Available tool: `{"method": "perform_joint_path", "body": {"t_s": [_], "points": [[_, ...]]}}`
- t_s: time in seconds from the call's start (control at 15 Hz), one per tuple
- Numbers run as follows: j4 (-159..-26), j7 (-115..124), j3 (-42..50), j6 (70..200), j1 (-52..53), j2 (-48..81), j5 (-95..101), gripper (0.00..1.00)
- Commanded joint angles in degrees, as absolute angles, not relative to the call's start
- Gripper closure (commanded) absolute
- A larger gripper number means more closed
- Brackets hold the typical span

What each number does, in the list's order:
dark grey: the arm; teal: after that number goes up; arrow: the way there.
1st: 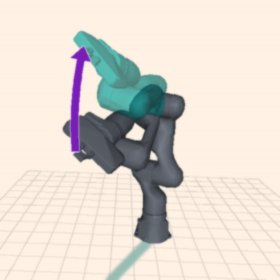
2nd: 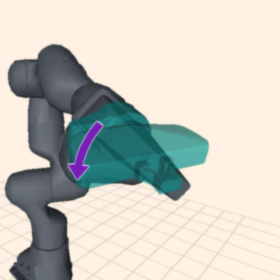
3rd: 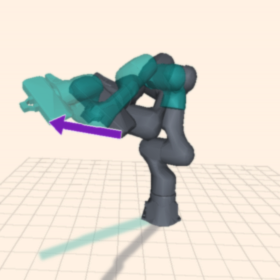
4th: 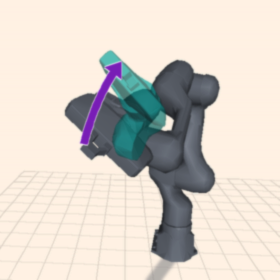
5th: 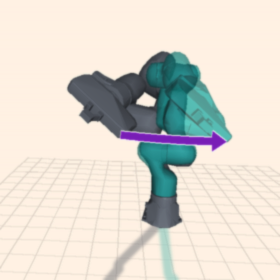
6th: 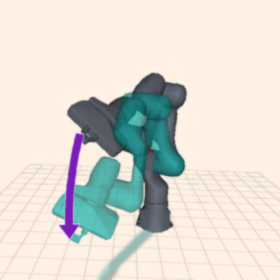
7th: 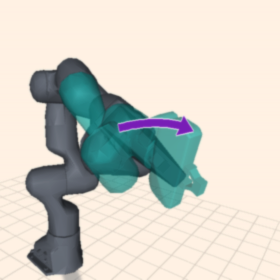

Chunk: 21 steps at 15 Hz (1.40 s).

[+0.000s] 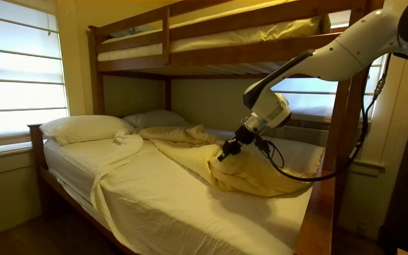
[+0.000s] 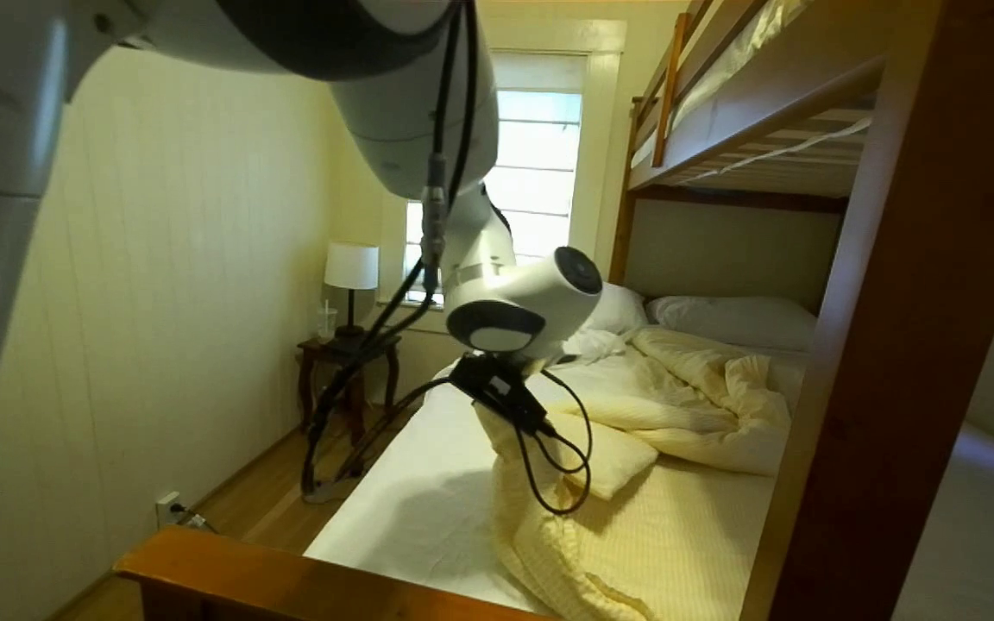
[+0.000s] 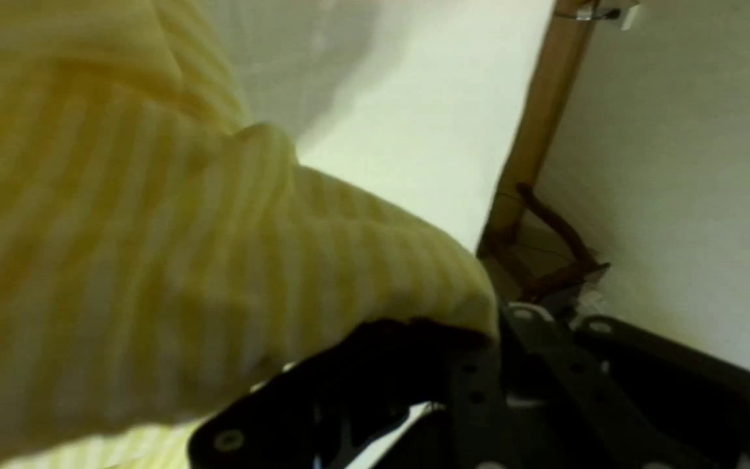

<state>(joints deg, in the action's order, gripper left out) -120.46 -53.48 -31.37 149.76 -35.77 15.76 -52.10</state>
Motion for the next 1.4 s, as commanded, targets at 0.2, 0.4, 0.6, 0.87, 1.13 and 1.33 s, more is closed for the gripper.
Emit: {"method": "perform_joint_path", "body": {"t_s": [0.2,0.4,0.6,0.87,1.13,1.33], "points": [[-128.4,-68.8,-19.9,134.8,-15.5,-0.4,-78.2,0.99],[-125.5,-68.0,-12.5,136.8,-9.5,3.2,-76.0,0.95],[-127.1,-68.4,-11.0,134.9,-9.1,1.1,-76.6,0.95],[-129.3,-70.5,-9.8,127.7,-4.2,0.7,-78.4,0.99],[-136.8,-71.7,-9.6,126.4,0.8,-1.9,-78.9,0.99],[-143.0,-71.4,-9.5,126.5,2.8,-3.2,-77.8,0.99]]}}
